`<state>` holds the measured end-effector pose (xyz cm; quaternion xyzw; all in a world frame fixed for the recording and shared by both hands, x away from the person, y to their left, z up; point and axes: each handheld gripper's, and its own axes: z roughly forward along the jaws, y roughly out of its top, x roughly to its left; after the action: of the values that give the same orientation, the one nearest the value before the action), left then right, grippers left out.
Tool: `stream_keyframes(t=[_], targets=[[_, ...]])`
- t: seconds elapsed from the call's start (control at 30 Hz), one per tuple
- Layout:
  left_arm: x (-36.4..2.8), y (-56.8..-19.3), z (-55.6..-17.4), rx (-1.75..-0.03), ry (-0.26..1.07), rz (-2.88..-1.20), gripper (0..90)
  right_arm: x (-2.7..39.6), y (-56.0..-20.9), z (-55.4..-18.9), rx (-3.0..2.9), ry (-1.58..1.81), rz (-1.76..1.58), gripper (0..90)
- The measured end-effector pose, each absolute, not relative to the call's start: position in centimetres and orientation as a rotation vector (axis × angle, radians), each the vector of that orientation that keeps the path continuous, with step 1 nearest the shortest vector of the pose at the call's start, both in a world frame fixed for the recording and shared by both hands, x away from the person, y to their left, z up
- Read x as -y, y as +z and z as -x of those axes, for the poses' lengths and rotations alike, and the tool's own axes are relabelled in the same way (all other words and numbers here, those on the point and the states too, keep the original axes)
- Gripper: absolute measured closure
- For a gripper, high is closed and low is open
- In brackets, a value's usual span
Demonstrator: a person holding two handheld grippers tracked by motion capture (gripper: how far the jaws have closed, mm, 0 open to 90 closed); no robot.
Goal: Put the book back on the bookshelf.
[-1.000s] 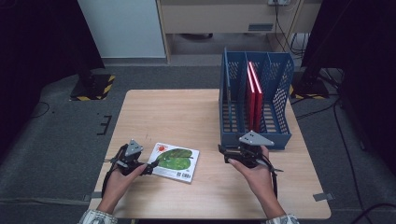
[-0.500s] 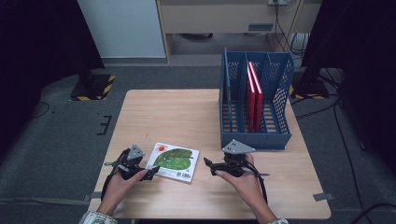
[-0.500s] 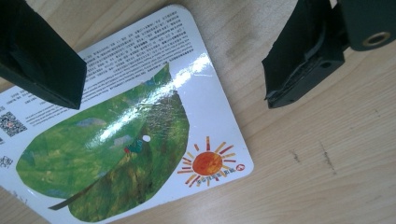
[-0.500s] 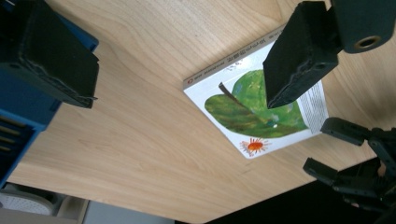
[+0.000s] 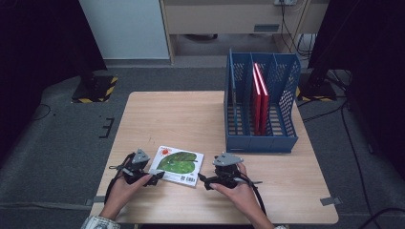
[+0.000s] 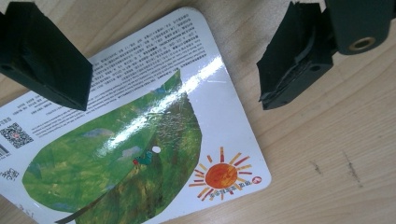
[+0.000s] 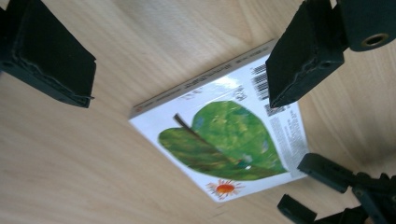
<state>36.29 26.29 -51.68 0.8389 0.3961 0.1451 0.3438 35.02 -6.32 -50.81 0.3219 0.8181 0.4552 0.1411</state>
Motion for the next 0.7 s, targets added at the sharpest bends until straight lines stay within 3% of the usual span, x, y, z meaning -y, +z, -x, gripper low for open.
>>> stream_keyframes(t=[0.7], targets=[[-25.0,-52.1,-36.0,-1.002,0.292,-2.203,13.0,3.8,-53.0,-34.1,-2.494,1.196,-0.867,8.1]])
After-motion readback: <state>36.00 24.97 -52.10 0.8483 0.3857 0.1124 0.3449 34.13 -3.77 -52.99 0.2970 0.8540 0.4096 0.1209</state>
